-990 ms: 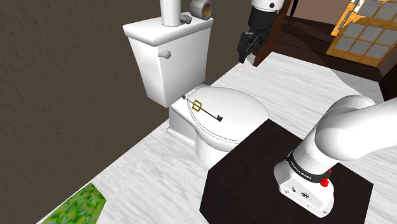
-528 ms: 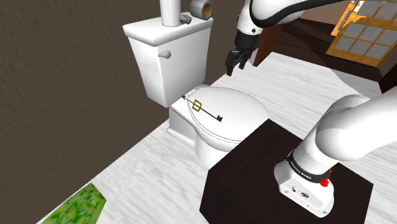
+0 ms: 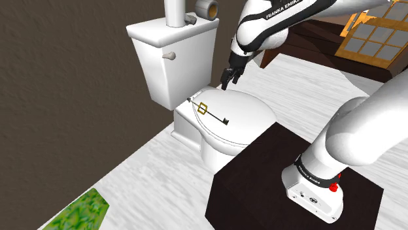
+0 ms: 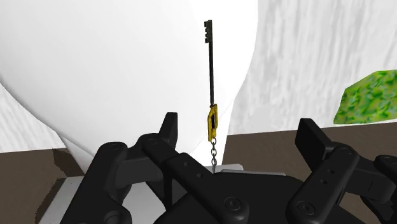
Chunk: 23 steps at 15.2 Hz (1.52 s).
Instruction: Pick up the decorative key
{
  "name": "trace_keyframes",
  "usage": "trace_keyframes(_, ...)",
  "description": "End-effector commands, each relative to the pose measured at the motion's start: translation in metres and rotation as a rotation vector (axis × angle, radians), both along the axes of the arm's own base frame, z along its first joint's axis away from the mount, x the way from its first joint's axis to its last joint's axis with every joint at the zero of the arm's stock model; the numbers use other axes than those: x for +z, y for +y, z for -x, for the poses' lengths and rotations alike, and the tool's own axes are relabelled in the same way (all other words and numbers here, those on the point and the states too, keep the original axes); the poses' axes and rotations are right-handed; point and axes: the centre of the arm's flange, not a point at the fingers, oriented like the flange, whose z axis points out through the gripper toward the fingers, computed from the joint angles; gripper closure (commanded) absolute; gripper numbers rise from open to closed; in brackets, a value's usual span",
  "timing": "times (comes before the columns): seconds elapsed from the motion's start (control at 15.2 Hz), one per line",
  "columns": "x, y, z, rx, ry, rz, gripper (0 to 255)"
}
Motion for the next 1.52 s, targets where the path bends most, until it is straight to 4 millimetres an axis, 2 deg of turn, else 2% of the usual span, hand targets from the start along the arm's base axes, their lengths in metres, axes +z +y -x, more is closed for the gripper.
trace_keyframes(0.0, -0.026, -0.001, -0.014, 0.013, -0.005, -0.015, 0)
trace_keyframes(0.92, -0.186, 0.0, -0.108, 0.1, -0.028, -0.129, 0)
trace_keyframes(1.45, -0.23, 0.0, -0.111, 0.102, -0.029, -0.132, 0)
